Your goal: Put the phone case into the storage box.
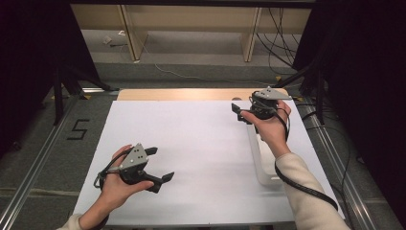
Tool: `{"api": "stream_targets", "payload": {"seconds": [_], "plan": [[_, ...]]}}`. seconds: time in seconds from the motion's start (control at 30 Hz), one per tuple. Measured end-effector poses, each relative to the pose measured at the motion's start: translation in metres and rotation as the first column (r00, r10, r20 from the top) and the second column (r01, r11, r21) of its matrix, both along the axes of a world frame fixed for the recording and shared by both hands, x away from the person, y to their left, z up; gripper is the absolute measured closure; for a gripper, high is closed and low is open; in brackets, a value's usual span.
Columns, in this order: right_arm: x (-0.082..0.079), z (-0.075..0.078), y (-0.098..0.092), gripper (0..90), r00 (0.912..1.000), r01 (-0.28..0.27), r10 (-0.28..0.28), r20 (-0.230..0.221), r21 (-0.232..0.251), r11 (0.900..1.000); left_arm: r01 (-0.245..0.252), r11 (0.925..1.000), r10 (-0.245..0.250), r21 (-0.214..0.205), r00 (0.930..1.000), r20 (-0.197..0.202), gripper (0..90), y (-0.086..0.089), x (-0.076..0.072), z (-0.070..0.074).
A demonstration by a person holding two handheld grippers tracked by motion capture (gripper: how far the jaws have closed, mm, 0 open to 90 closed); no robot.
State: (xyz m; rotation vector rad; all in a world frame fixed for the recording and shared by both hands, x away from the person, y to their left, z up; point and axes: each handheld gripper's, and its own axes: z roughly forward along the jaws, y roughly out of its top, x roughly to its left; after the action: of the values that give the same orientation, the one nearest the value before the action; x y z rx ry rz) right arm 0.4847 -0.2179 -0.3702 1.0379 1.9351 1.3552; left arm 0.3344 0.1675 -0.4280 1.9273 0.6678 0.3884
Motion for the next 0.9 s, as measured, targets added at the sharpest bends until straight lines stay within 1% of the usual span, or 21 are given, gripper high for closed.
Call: {"api": "stream_targets", "payload": {"seconds": [0.07,0.13,0.37,0.47,0.6,0.7,0.9], "plan": [[-0.004,-0.001,0.003,11.0,0.9998,-0.018,0.018,-0.001,0.01,0.9998,-0.001,1.0,0.001,-0.002,1.0,-0.001,0.0,0.0,0.0,0.0],[-0.007,-0.001,0.006,10.9,0.9995,-0.032,0.032,-0.004,0.009,0.9994,0.001,1.0,-0.001,-0.002,1.0,-0.002,0.0,-0.001,0.0,0.0],[-0.018,-0.002,0.013,10.7,0.9969,-0.078,0.078,0.009,0.015,0.9968,-0.002,1.0,0.002,-0.005,1.0,-0.002,0.0,-0.001,0.0,0.0],[-0.024,-0.003,0.016,10.9,0.9948,-0.101,0.101,0.014,0.003,0.9949,-0.003,1.0,0.003,-0.008,1.0,0.001,0.0,0.0,0.0,0.001],[-0.03,-0.006,0.02,10.8,0.9923,-0.124,0.124,0.007,-0.003,0.9923,-0.004,1.0,0.004,-0.007,1.0,0.001,0.0,0.0,0.0,0.001],[-0.034,-0.007,0.022,10.8,0.9903,-0.139,0.139,-0.009,0.016,0.9902,-0.002,1.0,0.002,-0.007,1.0,0.002,0.0,0.0,-0.001,0.001],[-0.042,-0.005,0.028,10.3,0.9862,-0.166,0.166,-0.007,0.014,0.9861,-0.004,1.0,0.004,-0.008,1.0,-0.001,0.0,0.0,0.0,0.001]]}}
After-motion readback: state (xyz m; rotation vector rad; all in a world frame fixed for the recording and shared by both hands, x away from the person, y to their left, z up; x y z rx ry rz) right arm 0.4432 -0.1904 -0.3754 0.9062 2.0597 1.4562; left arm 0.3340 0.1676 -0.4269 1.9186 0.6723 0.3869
